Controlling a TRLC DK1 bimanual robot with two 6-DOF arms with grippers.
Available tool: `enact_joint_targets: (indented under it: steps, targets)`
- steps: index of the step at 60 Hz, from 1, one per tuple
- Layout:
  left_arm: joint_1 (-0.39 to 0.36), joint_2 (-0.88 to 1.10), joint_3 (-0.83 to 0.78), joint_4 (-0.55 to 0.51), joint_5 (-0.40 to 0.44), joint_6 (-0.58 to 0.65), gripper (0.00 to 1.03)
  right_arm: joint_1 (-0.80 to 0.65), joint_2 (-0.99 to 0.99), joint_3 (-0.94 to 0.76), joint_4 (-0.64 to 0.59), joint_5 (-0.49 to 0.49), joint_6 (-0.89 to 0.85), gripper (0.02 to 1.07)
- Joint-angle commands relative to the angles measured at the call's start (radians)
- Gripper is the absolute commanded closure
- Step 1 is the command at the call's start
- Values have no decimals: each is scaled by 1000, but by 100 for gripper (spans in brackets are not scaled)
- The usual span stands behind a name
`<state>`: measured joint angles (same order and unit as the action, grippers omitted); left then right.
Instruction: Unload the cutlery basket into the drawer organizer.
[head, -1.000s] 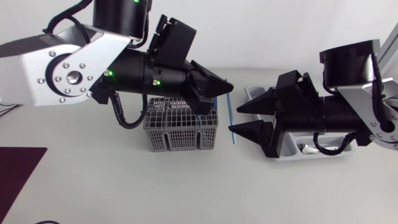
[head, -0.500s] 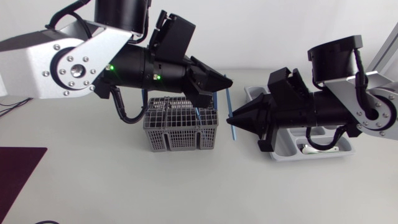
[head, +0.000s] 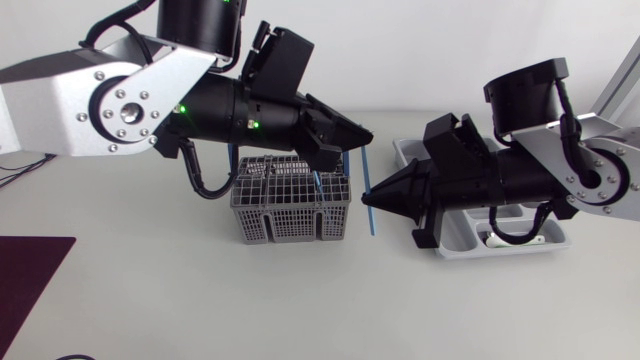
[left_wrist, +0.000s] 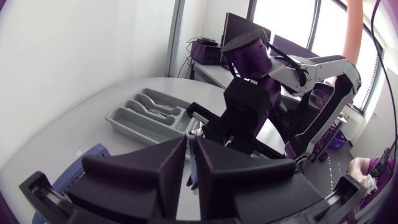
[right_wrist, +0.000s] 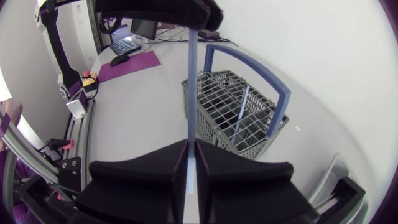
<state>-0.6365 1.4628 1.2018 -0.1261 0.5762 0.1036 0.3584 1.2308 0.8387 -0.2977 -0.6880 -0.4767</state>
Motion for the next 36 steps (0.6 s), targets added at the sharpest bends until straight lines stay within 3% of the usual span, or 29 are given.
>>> enact_joint_targets:
  steps: [1, 4, 7, 11, 23, 36]
  targets:
    - [23, 5, 54, 9, 5, -28, 46, 13, 16, 11, -37, -13, -19, 102]
    - [37, -1, 61, 9, 4, -31, 28, 13, 13, 5, -47, -13, -25, 102]
    - [51, -9, 67, 9, 4, -33, 17, 11, 10, 0, -61, -10, -37, 102]
    - [75, -21, 74, 11, 4, -33, 11, -1, 1, -6, -83, -8, -54, 102]
    - [175, -50, 82, 23, 2, -25, 7, -99, -45, -39, -161, -16, -142, 102]
    - [265, -35, 50, -3, -1, 36, 7, -315, -40, -32, -216, -38, -221, 102]
